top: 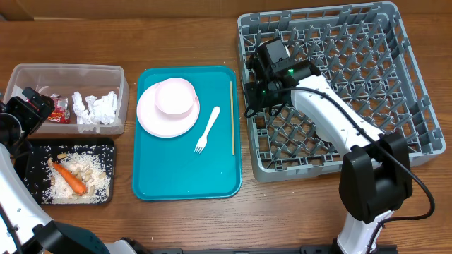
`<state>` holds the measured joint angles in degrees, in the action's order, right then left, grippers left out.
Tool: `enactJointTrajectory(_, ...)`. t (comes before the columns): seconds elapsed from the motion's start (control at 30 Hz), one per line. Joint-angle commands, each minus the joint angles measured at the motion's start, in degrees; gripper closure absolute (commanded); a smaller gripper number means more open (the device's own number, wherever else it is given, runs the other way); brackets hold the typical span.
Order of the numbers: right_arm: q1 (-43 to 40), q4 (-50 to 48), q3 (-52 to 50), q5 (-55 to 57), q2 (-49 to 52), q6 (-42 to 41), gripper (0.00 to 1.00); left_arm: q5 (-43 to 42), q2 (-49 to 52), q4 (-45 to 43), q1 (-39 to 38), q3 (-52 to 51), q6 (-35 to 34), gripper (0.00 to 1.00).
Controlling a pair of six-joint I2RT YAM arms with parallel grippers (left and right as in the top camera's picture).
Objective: Sort waste into correct bins and load items into the dishwasher rack
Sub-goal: 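Move the right gripper left toward the pink bowl on the tray, then lower the right gripper and grasp the pink bowl's rim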
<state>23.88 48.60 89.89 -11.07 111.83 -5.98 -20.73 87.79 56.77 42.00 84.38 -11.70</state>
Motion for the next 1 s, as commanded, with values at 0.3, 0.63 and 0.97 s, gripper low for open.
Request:
enactJointTrajectory(0.3, 0.4, 1.4, 3.7, 1.0, -0.7, -0.2, 0.71, 0.4, 0.1, 0.0, 0.0, 1.3, -0.3, 0.0)
enactJointTrajectory(0.63, 1.2, 12.0, 16.0, 3.8, -3.8, -2.9, 0.65, 0.4, 0.1, 0.0, 0.0, 1.3, -0.3, 0.0)
enactJointTrajectory(0.97, 6.6, 14.1, 16.5, 0.7, -3.5, -7.6, 0.41, 0.4, 0.1, 0.0, 0.0, 1.3, -0.3, 0.0)
